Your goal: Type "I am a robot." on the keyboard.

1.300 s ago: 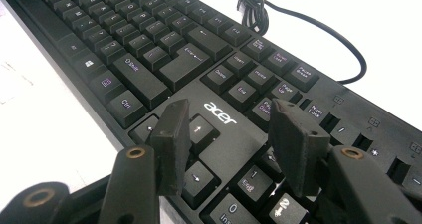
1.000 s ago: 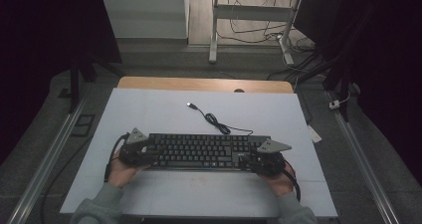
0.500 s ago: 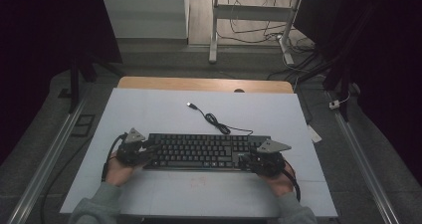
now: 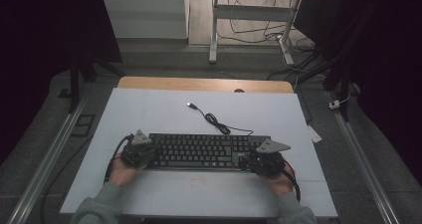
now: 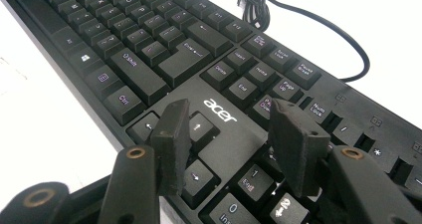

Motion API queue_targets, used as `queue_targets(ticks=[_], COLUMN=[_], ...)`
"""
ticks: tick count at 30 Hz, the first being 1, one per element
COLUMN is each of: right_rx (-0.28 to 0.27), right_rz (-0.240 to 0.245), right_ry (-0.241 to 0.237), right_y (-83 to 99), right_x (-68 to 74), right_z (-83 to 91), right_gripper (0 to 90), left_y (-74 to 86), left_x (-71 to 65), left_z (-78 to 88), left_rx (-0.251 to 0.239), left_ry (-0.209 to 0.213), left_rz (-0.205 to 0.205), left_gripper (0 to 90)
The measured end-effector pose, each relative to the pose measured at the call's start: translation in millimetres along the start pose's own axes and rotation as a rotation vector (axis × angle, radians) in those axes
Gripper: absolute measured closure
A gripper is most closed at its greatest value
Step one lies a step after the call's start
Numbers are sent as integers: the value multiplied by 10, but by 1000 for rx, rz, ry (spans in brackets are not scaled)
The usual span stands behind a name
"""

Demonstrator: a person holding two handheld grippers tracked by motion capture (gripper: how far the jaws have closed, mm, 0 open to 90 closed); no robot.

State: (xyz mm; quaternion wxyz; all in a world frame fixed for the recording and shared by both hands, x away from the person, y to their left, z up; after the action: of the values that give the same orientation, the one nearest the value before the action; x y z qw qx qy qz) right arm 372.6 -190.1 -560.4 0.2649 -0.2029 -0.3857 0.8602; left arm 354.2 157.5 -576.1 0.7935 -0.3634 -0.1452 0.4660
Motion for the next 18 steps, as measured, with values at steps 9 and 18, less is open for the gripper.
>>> queue_targets(ticks=[9,18], right_rx=[1,3], right_rz=[1,2], right_ry=[1,0], right_y=[1,6], right_x=[-3,-2], right_z=[-1,-7], right_gripper=[511,511], left_y=[13,26], left_x=[-18,-12], left_z=[-45,-63], left_rx=[13,19], left_ry=[-7,-9], left_rz=[-9,-6], left_gripper=[889,888])
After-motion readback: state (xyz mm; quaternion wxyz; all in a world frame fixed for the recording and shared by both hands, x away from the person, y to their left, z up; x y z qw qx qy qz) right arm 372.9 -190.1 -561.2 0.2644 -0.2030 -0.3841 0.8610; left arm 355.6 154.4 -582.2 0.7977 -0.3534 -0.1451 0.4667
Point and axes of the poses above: each handheld gripper's, and its own axes: z roughly backward along the jaws, y roughly out of its underside, x roughly to its left, the point moved 8 cm from there along -z, roughly forward along the jaws, and after that the axes turned 5 degrees about z, right-handed, at the moved point
